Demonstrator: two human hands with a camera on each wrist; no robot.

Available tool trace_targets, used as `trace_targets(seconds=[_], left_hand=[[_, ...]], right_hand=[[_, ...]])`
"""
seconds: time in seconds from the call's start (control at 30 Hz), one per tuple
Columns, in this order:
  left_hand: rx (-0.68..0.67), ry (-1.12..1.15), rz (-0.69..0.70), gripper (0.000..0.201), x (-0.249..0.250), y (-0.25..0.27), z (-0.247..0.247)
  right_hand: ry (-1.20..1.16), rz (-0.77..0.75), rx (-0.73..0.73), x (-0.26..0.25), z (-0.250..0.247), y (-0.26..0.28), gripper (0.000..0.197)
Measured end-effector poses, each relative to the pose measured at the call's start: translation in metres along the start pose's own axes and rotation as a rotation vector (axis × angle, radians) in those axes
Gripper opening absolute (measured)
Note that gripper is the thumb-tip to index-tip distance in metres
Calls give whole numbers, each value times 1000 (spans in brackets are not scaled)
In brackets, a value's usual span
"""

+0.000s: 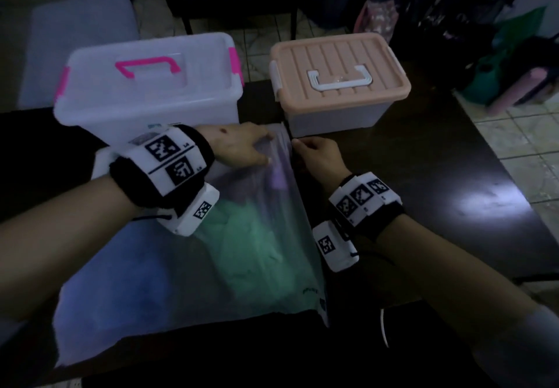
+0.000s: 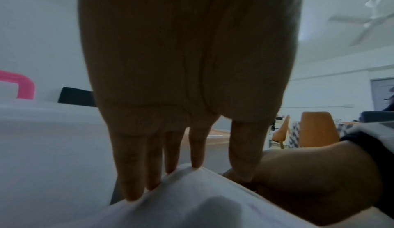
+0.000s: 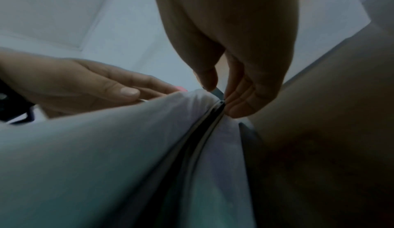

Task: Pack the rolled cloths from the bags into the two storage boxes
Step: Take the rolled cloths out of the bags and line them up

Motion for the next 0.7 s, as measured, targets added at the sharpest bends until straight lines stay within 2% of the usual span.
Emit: trace_targets(seconds=[0.1, 0.23, 0.33, 0.4, 0.47, 0.53, 0.6, 0.7], left_hand=[[62, 46, -42, 48, 3, -5, -14], [140, 68, -112, 45, 15, -15, -30], [150, 3, -125, 50, 22, -15, -19], [153, -7, -149, 55, 15, -13, -11], [132, -6, -168, 60, 4, -11, -7], [87, 21, -182, 64, -6, -7, -3], [50, 38, -192, 63, -11, -4, 1], [-22, 68, -200, 58, -8, -1, 6]], right_hand=[[-25, 2, 45, 0, 1, -2, 12], [-12, -33, 113, -14, -1, -7, 27], [-9, -33, 57, -19, 5, -11, 26], [-3, -10, 45, -14, 8, -12, 18], [-39, 30, 38, -8, 11, -6, 12], [-76, 60, 22, -5, 15, 0, 21], [-89, 94, -28, -2, 18, 6, 21], [-178, 167, -122, 2, 21, 11, 9]])
Point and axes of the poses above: each hand's wrist, its own y-axis away from the middle knuckle, its own z-axis out of the palm, x = y × z, the point moved 7 cm from there along -y, towards the middle knuckle, and after that the axes turned 9 degrees about -z, right-handed, at the moved point
